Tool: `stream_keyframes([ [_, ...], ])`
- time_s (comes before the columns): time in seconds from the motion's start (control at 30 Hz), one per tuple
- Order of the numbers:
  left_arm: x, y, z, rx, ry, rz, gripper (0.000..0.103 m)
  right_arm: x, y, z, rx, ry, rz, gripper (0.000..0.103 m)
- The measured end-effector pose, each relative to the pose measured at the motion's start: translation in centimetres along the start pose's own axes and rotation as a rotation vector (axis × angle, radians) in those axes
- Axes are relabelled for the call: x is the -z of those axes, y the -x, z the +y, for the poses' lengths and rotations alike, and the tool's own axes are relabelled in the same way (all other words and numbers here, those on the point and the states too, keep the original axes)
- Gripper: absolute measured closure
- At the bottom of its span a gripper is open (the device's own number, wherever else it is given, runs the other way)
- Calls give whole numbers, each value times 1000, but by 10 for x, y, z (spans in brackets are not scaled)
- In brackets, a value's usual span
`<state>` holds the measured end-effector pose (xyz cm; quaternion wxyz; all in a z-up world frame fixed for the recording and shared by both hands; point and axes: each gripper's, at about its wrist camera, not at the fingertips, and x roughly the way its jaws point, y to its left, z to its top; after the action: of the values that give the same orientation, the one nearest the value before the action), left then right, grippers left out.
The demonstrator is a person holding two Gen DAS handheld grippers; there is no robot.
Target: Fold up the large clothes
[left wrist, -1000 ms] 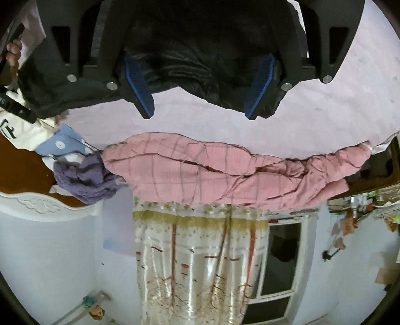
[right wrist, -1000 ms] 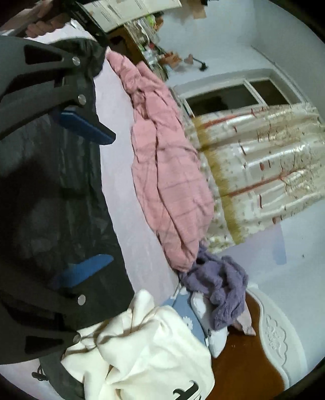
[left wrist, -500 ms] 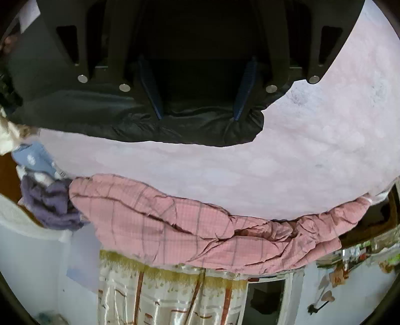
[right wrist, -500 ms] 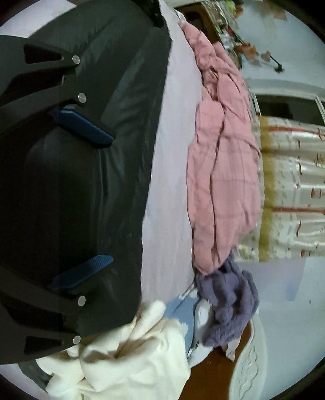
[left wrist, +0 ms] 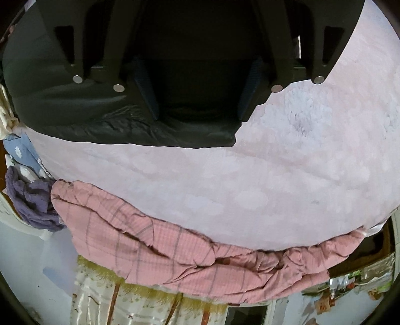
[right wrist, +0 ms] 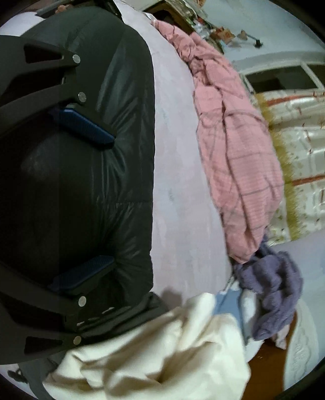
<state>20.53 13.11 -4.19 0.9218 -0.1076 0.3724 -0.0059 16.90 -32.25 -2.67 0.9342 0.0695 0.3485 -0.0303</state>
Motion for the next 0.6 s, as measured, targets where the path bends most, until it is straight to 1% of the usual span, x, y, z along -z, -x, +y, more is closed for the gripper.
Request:
stream_keyframes([
  [0.07, 1, -3, -1, -12, -4, 12, 36, 0, -5, 2, 9, 9, 20, 11],
  [0.2, 2, -7, 0, -18, -5, 31, 35, 1, -11, -2, -11, -10, 44, 11],
  [0.33, 2, -9, -2, -33, -11, 36, 35, 1, -12, -2, -5, -6, 48, 11],
  [0.6, 1, -11, -1, -35, -9, 47, 35, 2, -13, -2, -4, -5, 48, 11],
])
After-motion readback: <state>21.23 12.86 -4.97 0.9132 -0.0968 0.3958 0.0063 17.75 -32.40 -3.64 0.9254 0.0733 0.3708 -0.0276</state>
